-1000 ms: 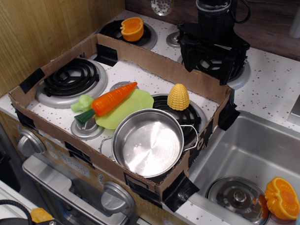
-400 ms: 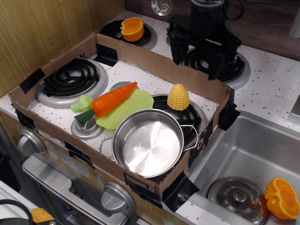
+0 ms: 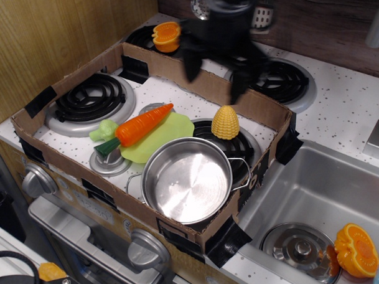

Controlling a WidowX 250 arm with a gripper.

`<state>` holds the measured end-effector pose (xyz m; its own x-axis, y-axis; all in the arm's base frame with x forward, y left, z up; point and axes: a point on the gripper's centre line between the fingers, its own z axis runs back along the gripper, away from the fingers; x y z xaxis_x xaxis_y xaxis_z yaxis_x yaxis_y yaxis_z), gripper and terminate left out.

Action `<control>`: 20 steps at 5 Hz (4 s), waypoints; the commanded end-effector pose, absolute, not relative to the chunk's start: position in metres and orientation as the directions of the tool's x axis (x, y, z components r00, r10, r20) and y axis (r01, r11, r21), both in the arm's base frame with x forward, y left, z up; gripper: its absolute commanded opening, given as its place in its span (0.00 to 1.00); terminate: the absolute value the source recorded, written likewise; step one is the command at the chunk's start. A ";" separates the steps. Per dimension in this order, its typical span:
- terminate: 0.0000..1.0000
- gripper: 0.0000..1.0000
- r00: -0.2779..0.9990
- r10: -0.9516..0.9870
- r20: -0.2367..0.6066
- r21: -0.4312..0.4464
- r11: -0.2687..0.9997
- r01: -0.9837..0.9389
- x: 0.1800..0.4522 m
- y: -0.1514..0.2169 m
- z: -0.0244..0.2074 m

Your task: Take carrot off plate

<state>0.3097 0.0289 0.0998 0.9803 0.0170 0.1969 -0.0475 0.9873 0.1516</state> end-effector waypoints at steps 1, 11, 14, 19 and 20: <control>0.00 1.00 0.972 0.011 0.235 0.151 0.987 -0.048 0.290 0.075 0.100; 0.00 0.00 0.980 -0.073 0.187 0.039 0.997 0.067 0.285 0.112 0.031; 0.00 0.00 0.993 0.057 0.101 -0.089 0.995 -0.048 0.305 0.103 0.069; 0.00 0.00 0.954 -0.264 0.139 0.081 0.964 0.255 0.348 0.087 0.102; 0.00 0.00 0.903 -0.417 0.104 0.069 0.909 0.412 0.363 0.087 0.096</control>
<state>0.3575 0.0850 0.0784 0.8993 -0.4327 0.0640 0.4319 0.9015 0.0261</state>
